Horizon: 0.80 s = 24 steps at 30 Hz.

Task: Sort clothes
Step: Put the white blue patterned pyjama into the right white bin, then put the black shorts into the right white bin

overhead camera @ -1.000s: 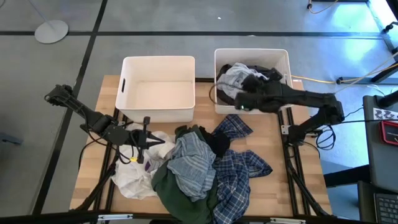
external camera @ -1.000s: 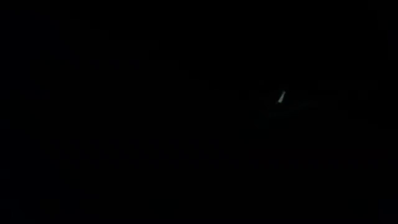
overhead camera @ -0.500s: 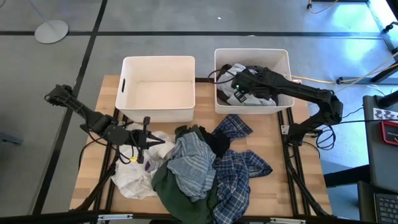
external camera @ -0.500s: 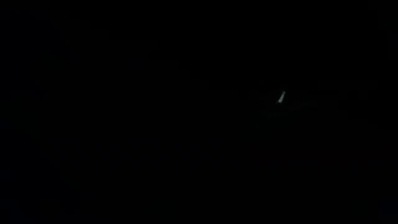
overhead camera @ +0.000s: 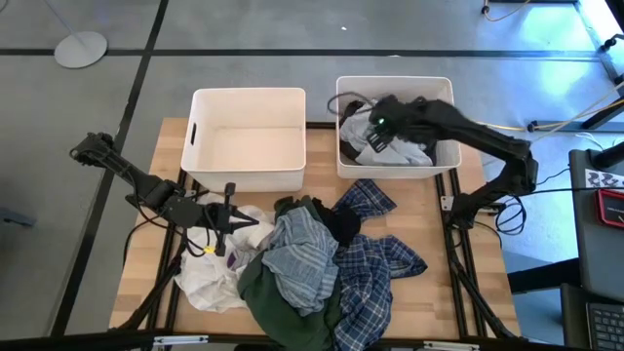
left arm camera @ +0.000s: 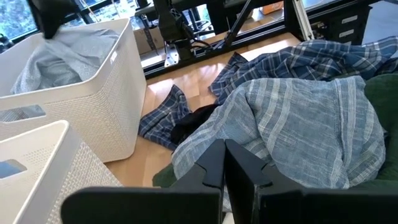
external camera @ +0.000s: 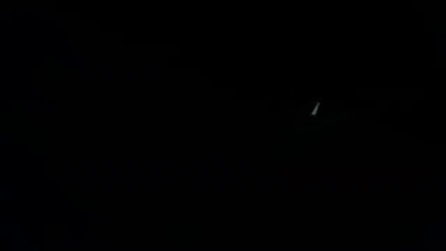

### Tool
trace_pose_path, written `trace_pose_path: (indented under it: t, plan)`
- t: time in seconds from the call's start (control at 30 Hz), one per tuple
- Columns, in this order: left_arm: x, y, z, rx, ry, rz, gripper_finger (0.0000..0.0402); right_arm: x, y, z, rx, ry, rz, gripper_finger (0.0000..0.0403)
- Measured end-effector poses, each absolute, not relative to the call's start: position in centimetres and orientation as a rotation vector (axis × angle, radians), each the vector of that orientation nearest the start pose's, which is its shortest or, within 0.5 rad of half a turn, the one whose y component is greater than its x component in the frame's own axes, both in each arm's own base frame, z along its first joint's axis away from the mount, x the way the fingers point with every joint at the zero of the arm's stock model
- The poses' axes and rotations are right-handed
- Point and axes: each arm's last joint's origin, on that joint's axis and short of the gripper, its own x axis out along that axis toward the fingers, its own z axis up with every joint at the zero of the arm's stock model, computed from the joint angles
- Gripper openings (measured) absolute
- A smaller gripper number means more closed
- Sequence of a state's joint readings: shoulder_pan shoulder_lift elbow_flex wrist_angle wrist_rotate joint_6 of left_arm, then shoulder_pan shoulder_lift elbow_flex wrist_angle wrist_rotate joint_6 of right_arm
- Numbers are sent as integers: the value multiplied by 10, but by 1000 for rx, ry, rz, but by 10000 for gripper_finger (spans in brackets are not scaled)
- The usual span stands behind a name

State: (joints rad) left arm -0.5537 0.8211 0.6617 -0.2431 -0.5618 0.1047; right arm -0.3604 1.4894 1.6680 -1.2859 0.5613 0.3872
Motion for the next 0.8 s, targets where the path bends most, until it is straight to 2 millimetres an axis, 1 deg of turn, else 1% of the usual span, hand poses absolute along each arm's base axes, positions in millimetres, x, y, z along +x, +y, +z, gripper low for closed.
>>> trace_pose_path:
  t: [0.13,0.2,0.27,0.4,0.47,0.57,0.63,0.73,0.8]
  plan:
    - [158,-80,281,314,342,-9,1,246,-104,419,342,844,-897,241]
    - [158,-80,281,313,342,-9,1,247,-97,428,362,813,-832,241]
    - [158,-80,281,303,342,-7,1,250,-89,431,356,801,-793,241]
    - [158,-80,281,300,345,-7,1,256,-69,432,313,805,-734,241]
    - [158,-80,281,301,345,-7,1,256,-64,432,255,797,-788,241]
    - [158,-80,281,301,344,-7,1,254,-66,434,183,753,-927,241]
    - [158,-80,281,301,343,-7,1,255,-68,432,156,740,-977,241]
    - [158,-80,281,304,343,-8,1,255,-76,421,152,786,-1011,241]
    - [158,-80,281,307,343,-8,1,256,-82,408,183,842,-993,241]
